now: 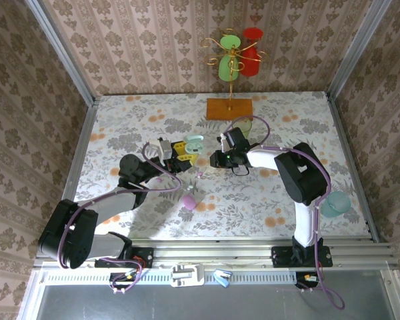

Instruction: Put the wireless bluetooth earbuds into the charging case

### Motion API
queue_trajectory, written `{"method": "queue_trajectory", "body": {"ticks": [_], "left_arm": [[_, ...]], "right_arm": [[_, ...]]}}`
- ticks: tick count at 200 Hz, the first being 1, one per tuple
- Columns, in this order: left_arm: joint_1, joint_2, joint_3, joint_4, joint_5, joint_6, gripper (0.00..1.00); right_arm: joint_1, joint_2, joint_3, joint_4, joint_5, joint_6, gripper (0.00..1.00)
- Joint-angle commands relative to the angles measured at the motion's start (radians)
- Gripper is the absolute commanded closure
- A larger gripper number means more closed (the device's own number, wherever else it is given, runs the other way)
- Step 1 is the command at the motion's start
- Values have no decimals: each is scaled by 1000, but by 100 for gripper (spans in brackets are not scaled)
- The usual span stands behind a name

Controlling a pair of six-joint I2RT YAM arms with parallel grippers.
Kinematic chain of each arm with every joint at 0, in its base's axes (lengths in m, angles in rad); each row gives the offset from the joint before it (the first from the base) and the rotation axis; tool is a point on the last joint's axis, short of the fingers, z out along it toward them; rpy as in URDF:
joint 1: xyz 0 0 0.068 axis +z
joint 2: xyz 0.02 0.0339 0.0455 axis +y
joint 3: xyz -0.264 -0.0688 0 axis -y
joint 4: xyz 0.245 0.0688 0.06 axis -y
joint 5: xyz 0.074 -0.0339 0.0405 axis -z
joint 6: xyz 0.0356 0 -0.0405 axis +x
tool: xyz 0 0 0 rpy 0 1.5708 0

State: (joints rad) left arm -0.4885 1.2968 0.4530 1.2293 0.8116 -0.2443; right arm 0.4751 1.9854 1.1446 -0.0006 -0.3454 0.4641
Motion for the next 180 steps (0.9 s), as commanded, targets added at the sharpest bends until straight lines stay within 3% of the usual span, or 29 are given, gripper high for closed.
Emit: {"method": "queue_trajectory", "body": {"ticks": [1,60,125,180], "left_arm": [[2,3,10,46,11,-16,90],[1,9,11,46,1,-13,90],[2,14,12,41,-20,-4,90],[-4,4,4,41,-31,8,90]], "right_arm": [[8,18,17,-36,21,-23,77],[35,-82,-44,-12,164,-12,81],[193,-270,-134,-138,790,233,82],[265,-309,-155,-176,948,377,82]]}}
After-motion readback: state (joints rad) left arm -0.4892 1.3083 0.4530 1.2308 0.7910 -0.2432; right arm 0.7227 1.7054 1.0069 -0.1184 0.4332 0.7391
